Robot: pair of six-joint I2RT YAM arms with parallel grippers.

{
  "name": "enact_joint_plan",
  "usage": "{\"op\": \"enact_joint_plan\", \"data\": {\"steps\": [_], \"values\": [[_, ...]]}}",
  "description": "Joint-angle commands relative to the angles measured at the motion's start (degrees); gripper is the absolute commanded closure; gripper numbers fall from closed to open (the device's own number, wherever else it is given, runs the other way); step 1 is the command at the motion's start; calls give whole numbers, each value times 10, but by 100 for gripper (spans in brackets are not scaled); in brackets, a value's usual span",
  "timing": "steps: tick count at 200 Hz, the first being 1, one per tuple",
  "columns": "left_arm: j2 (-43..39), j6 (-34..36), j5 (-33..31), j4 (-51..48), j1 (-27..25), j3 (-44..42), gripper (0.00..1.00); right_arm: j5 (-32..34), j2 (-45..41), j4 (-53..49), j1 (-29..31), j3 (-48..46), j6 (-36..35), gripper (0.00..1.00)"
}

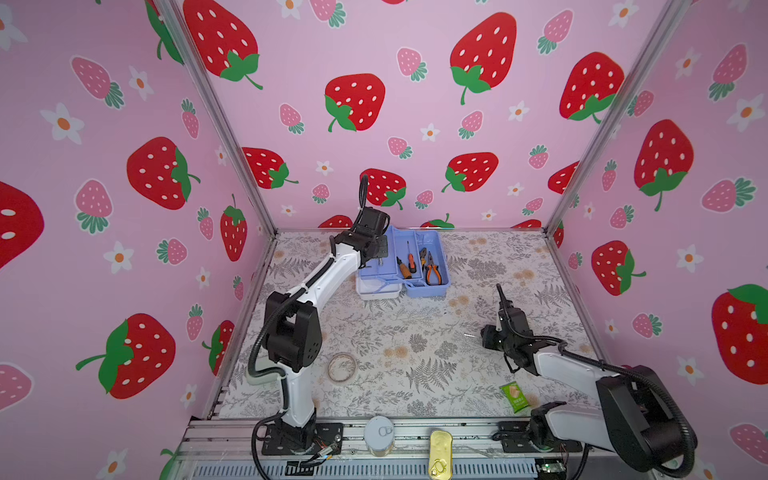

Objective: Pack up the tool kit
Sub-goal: 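Open the left gripper and raise it out of the box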

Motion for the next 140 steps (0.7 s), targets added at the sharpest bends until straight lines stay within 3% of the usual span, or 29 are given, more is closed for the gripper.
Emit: {"op": "enact_joint_plan", "data": {"steps": [1, 70, 140], "values": [[-52, -10, -21, 29, -33, -30, 71, 12, 19, -20, -2, 9, -1, 60], [-134, -28, -26, 38, -81, -97, 69, 2, 65, -29, 9, 37, -1, 64], [-147, -44, -15, 36, -91, -111, 69, 77, 99, -69, 61, 59, 11, 71]]}}
